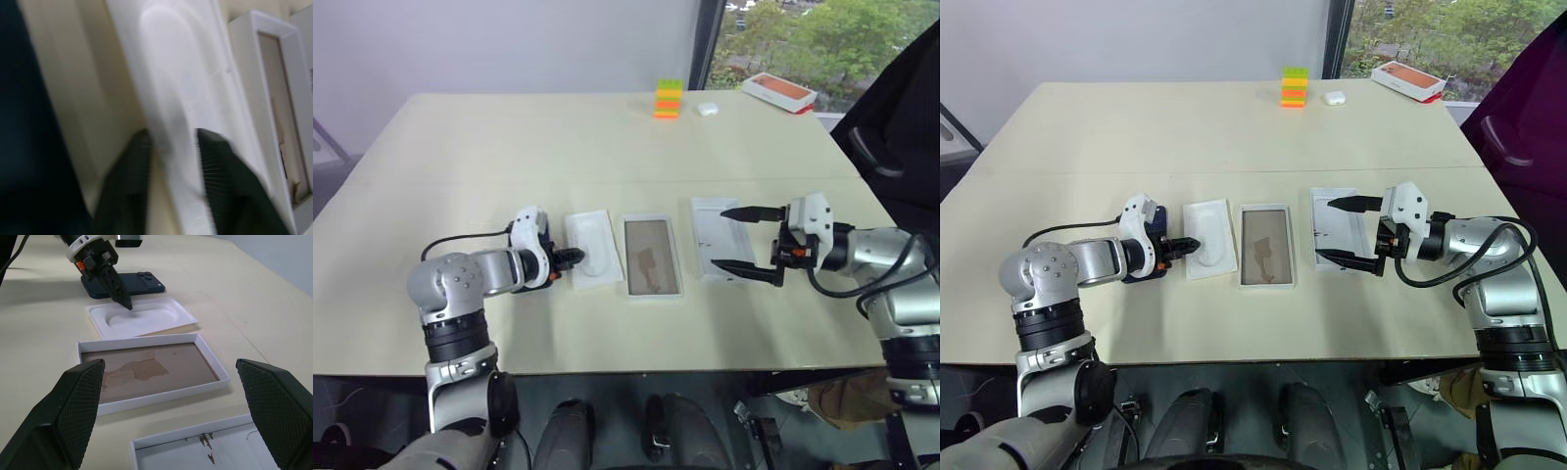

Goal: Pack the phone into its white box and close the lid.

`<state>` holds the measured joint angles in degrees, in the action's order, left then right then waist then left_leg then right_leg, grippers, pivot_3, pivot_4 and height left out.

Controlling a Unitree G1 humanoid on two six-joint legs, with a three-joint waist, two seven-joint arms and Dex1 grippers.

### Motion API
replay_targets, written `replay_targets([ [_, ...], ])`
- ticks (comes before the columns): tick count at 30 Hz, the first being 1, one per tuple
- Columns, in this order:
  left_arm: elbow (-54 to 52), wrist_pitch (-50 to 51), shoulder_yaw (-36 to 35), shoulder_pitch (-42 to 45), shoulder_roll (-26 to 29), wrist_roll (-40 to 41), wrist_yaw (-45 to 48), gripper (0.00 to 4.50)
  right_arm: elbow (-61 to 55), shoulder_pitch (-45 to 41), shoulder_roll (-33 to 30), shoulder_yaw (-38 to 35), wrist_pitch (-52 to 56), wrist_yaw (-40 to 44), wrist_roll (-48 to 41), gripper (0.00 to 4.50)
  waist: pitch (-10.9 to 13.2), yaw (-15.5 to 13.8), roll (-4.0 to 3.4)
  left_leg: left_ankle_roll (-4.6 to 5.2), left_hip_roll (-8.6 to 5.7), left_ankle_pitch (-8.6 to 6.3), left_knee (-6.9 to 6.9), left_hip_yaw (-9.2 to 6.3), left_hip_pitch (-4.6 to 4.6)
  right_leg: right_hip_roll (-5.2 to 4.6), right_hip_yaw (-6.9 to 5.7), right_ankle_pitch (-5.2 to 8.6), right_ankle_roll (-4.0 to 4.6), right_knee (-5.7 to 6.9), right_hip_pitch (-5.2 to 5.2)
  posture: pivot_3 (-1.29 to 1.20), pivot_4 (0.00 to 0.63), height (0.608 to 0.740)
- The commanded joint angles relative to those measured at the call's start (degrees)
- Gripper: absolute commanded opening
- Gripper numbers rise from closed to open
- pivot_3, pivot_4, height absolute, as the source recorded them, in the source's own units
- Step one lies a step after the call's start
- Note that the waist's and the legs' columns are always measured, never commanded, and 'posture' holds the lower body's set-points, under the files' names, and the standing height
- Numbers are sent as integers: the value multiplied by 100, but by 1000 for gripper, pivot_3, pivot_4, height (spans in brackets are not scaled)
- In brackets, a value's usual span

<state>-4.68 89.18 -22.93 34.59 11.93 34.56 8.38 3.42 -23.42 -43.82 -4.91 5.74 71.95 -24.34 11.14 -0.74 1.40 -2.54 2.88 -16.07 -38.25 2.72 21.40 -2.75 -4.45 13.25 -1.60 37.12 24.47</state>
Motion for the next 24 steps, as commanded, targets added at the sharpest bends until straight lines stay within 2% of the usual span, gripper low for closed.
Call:
replay_targets([
  [1, 105, 197, 115, -79, -77, -86, 24, 39, -236, -63, -18, -47, -34, -19, -37, 4500, 0, 2, 0, 0, 0, 0, 0, 0, 0, 0, -1, 0, 0, -2, 0, 0, 150, 740],
  [7, 47, -284, 132, -116, 29, -173, 120, 39, -286, -44, -8, -33, -24, -45, -35, 4500, 0, 7, 1, 0, 0, 0, 1, -1, 0, 0, -1, 0, 0, -2, 0, 0, 150, 740],
  [9, 129, -187, -249, 13, -94, -75, 96, 39, -315, -39, 0, -22, -1, -57, -38, 4500, 1, 4, 1, 0, 0, 0, 1, -3, 0, 0, -2, 0, 0, -1, 0, 0, 150, 740],
  [14, 278, 58, -643, 246, 180, 35, 246, 39, -761, -28, 37, 98, 474, -142, -221, 4500, 4, 38, 6, 0, 3, 0, 2, -4, 3, 4, -8, 1, -1, -1, 4, 0, 150, 740],
  [19, 421, 323, -1067, 446, 143, 68, 242, 39, -1344, -116, 69, 604, 1289, -347, -167, 4500, 4, 53, 6, 0, 5, 0, 7, -6, 5, 5, -10, 1, -1, -1, 9, 0, 150, 740],
  [24, 542, 332, -1405, 637, 205, 227, 218, 39, -1846, -78, 455, 1164, 1698, -808, 8, 4500, 7, 41, 11, -1, 4, -1, 7, -6, 10, 2, -10, 1, -2, -4, 11, 0, 150, 740],
])
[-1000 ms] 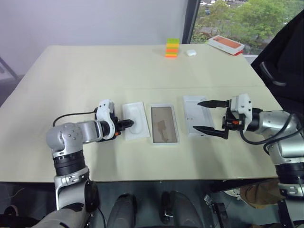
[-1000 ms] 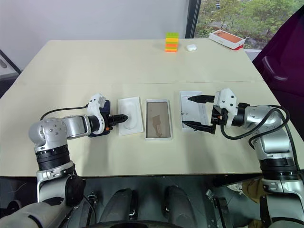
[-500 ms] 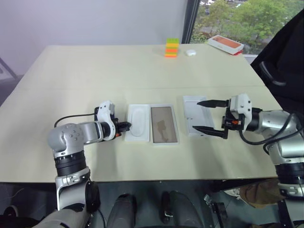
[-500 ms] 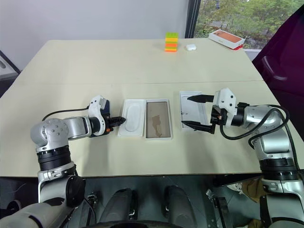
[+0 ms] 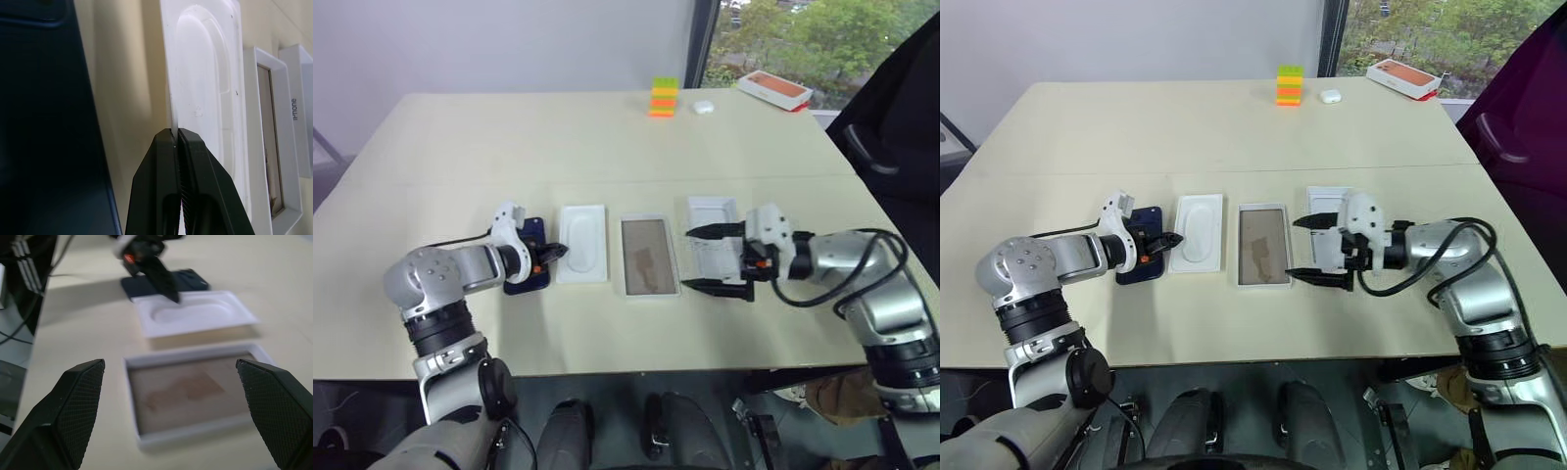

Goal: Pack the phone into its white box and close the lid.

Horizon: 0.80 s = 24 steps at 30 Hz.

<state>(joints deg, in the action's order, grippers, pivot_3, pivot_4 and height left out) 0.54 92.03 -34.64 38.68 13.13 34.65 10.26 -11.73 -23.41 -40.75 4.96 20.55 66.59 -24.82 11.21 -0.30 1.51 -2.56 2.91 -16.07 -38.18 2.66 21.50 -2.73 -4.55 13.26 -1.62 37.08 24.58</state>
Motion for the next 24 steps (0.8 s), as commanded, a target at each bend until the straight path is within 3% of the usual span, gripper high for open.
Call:
replay_targets([
  [1, 63, 47, -271, 270, 120, 259, 4, 39, -334, -90, 236, 365, 244, -364, 206, 4500, 0, -8, 1, 0, 0, 0, 0, -1, 0, 0, -1, 0, 0, 0, 0, 0, 150, 740],
  [10, 107, 47, -195, 302, 271, 816, -239, 39, 281, -337, 532, 1364, 12, -757, 1450, 4500, 1, -7, 2, -1, -1, 0, 0, 0, 2, -4, -1, -1, 1, -1, 2, 0, 150, 740],
  [15, 30, 47, -73, 256, 260, 942, -396, 0, 486, -278, 489, 1570, -252, -606, 1774, 2183, 2, -11, 3, -1, -1, 0, 1, 1, 3, -3, -2, -1, 1, -1, 2, 0, 150, 740],
  [19, 14, 47, -57, 268, 209, 1016, -490, 0, 510, -191, 478, 1605, -286, -468, 1790, 2183, 2, -4, 3, -1, -1, 0, 1, 1, 2, -3, -2, -2, 3, -1, 2, 0, 150, 740],
  [21, -13, 47, -31, 274, 163, 1067, -524, 0, 577, -181, 492, 1616, -299, -445, 1822, 1709, 2, 4, 3, -1, -1, 0, 1, 1, 1, -3, -2, -1, 1, 0, 2, 0, 150, 740],
  [24, -22, 47, -8, 301, 116, 1139, -594, 0, 630, -182, 526, 1632, -307, -412, 1848, 357, 2, 4, 4, -2, -1, 1, 1, 0, 1, -3, -2, 0, 0, 0, 2, 0, 150, 740],
])
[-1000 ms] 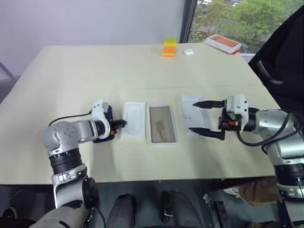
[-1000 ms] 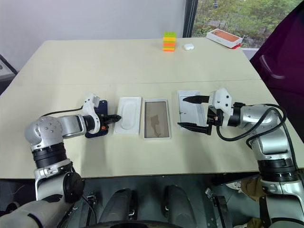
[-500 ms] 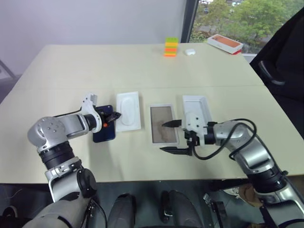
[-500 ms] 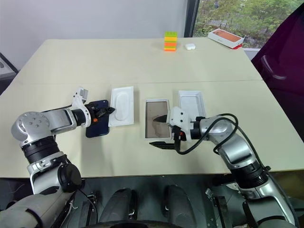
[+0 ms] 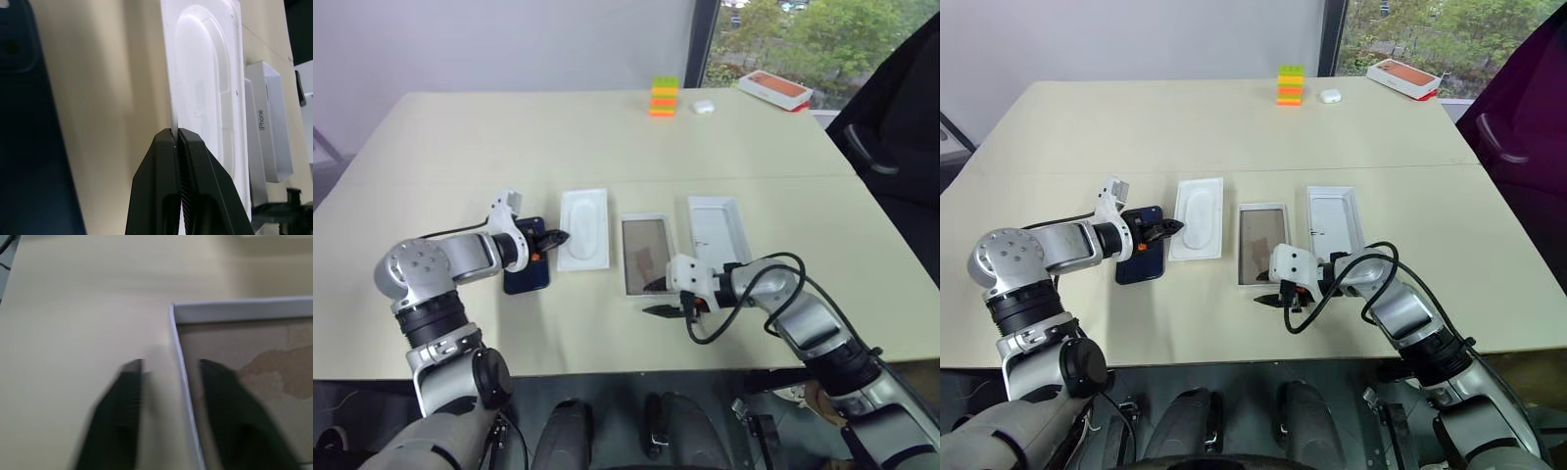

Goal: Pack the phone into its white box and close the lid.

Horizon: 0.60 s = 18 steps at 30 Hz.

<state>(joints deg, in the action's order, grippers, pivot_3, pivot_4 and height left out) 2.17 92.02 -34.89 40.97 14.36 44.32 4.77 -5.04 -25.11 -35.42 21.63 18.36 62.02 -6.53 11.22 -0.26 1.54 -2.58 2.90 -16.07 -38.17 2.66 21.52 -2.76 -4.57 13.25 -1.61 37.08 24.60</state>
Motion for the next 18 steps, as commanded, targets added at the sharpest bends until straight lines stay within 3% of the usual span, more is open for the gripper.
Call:
replay_targets([
  [1, -180, 48, 13, 91, -18, 191, -76, 0, -22, -20, 13, -28, -127, 22, 62, 31, 0, 1, 0, 0, 0, 0, 0, 0, 0, 0, 0, 0, 0, 0, 0, 0, 150, 740],
  [11, -93, 48, -135, 324, -277, 663, -596, 0, 118, -244, 482, 277, -606, -55, 362, 31, 2, 8, 3, 0, 0, 0, 0, -2, 0, 1, 1, 1, -1, 0, 0, 0, 150, 740],
  [17, -195, 0, -196, 333, -406, 458, -686, 0, 422, -425, 924, 308, -521, -265, 469, 31, 3, 20, 5, -10, 0, 6, 3, -3, 1, -1, 0, -1, 1, 0, 0, 0, 150, 740],
  [18, -233, 14, -114, 271, -430, 589, -705, 0, 446, -467, 975, 261, -379, -233, 376, 298, 3, 19, 5, -14, 0, 7, 2, -3, 1, -2, 0, -5, 7, 0, 0, 0, 150, 740],
])
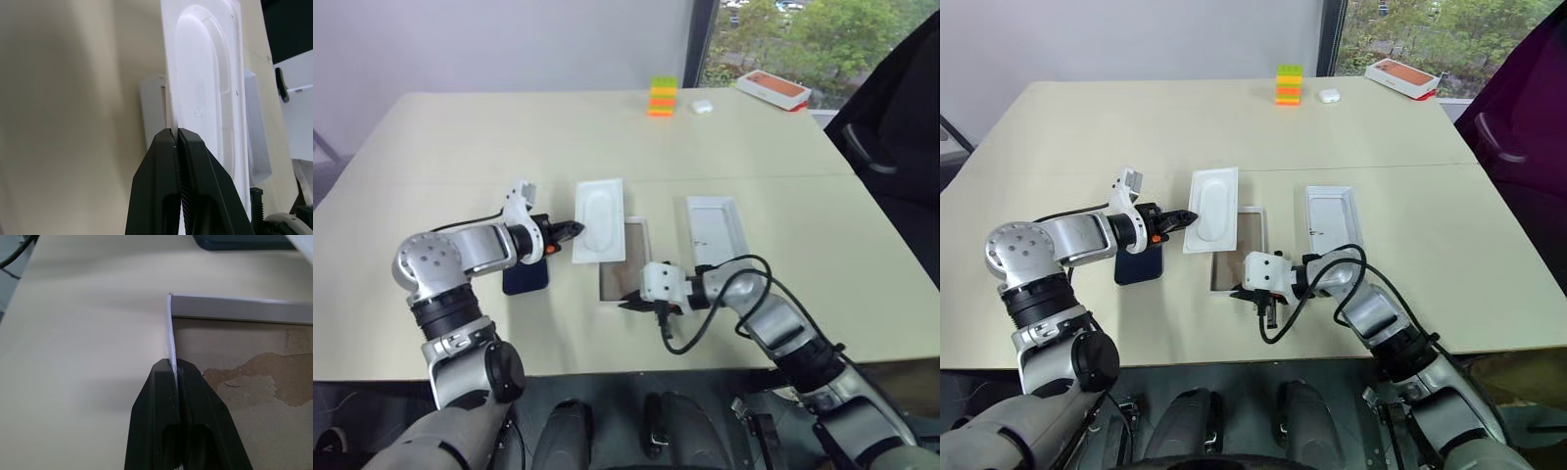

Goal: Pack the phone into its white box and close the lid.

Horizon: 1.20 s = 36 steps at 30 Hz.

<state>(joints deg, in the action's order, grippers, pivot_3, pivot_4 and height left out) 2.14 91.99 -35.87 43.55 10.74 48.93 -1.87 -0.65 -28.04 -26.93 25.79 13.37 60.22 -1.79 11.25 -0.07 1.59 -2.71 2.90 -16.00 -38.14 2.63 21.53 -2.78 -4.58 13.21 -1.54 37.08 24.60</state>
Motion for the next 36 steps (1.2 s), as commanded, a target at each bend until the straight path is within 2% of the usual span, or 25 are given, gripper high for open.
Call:
replay_targets([
  [1, -249, 30, -1, -21, -127, 266, -83, 0, 25, -208, 152, -179, 170, -44, -131, 637, 0, -2, 0, -1, -1, 1, 0, 0, 0, -2, -1, -2, 4, 0, 0, 0, 150, 740],
  [2, -249, 44, 12, -45, -160, 375, -121, 0, 34, -229, 166, -192, 198, -31, -145, 936, 0, -2, 0, -1, -1, 1, 0, 0, 0, -2, -1, -2, 4, 0, 0, 0, 150, 740],
  [6, -424, 51, 81, -118, -260, 732, -391, 0, -17, -259, 161, -253, 170, -119, -94, 2921, 1, -16, 1, -1, -1, 1, 1, -3, 0, -2, 0, -2, 3, 0, 0, 0, 150, 740],
  [11, -552, 51, 264, -262, -216, 1143, -706, 0, -552, -222, -72, -654, 583, 102, -561, 2921, 1, -10, 1, -1, -1, 1, 1, -1, 0, -1, 1, 0, 1, 0, 0, 0, 150, 740],
  [15, -797, 51, 600, -475, -232, 1526, -1003, 0, -1274, -13, -837, -1345, 1347, 667, -1428, 2921, 2, -60, 1, -2, -1, 0, 3, -3, 2, -2, 0, 0, 1, -2, 0, 0, 150, 740],
  [19, -858, 51, 655, -632, -253, 1757, -1385, 0, -1512, 259, -1543, -1900, 1552, 958, -1854, 2921, 5, -69, 8, -1, -7, -1, 5, -6, 8, -7, -5, 2, -2, -13, -2, 0, 150, 740],
  [26, -852, 51, 811, -773, -413, 1851, -1846, 0, -917, 146, -1515, -2286, 1337, 604, -1880, 2921, 8, -37, 13, 0, -3, -1, 5, -10, 0, 2, -3, 9, -12, -8, -2, 0, 150, 740],
  [36, -977, 51, 918, -852, -506, 1939, -2238, 0, -442, 30, -1328, -2072, 702, 406, -1543, 2921, 9, -62, 15, 0, -5, -1, 5, -6, 8, -2, -3, 10, -15, -16, -1, 0, 150, 740],
])
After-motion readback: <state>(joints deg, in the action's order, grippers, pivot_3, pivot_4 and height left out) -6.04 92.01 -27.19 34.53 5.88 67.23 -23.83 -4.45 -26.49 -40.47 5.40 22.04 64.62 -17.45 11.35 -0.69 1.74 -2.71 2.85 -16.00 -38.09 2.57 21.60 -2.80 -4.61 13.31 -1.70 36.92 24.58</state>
